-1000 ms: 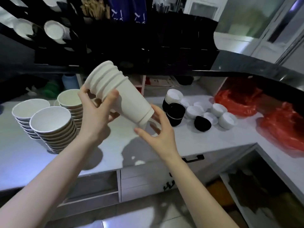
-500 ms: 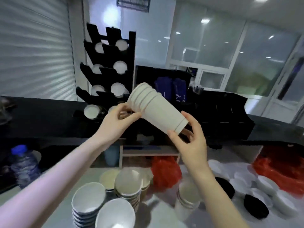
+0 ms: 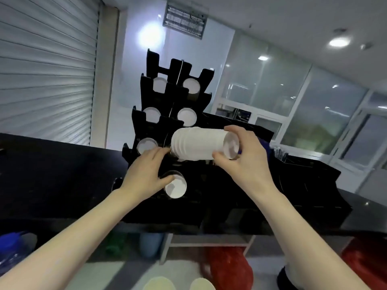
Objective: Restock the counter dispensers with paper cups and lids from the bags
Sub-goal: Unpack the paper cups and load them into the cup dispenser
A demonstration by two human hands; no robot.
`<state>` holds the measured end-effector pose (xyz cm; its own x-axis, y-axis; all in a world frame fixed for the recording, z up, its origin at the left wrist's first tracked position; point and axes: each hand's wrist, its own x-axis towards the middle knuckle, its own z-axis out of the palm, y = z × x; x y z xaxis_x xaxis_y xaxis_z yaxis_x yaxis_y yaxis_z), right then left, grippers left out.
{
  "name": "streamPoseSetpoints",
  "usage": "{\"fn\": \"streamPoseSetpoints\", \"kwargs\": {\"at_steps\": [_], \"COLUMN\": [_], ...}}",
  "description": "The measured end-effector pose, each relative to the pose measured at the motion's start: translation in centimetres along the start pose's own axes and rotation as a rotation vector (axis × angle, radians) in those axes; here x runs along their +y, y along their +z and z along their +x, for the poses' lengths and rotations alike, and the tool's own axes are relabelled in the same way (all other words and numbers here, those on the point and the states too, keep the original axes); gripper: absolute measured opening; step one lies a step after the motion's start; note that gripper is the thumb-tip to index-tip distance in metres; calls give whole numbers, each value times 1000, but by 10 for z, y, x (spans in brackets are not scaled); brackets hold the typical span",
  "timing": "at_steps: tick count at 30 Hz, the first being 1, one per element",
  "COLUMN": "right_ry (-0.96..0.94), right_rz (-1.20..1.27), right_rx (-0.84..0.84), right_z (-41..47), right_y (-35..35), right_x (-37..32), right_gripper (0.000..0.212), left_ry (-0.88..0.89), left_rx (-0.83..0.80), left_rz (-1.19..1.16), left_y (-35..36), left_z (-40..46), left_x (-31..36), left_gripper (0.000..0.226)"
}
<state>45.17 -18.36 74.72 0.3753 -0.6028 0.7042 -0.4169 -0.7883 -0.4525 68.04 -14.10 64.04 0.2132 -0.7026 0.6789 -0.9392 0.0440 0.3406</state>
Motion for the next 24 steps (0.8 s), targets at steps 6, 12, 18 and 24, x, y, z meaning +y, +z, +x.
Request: {"fn": "streamPoseSetpoints", "kwargs": {"at_steps": [6, 12, 18, 24], "right_ry": [-290, -351, -351, -345], "right_rz": [-442, -669, -602, -577], "right_rx": [-173, -326, -300, -333], "right_z": [33, 51, 54, 54], "right_y": [40, 77, 93, 89], "right_x": [-24, -17, -4, 3], "right_gripper": [64, 63, 69, 74], "left_ry": [-13, -10, 12, 11], "left_rx": [26, 34, 62, 49], "left_rz": [-74, -102, -87, -71], "left_y": [9, 12, 12, 11], "left_z": [0, 0, 0, 1], "left_x": [-6, -9, -9, -7], "left_gripper": [74, 73, 72, 72]}}
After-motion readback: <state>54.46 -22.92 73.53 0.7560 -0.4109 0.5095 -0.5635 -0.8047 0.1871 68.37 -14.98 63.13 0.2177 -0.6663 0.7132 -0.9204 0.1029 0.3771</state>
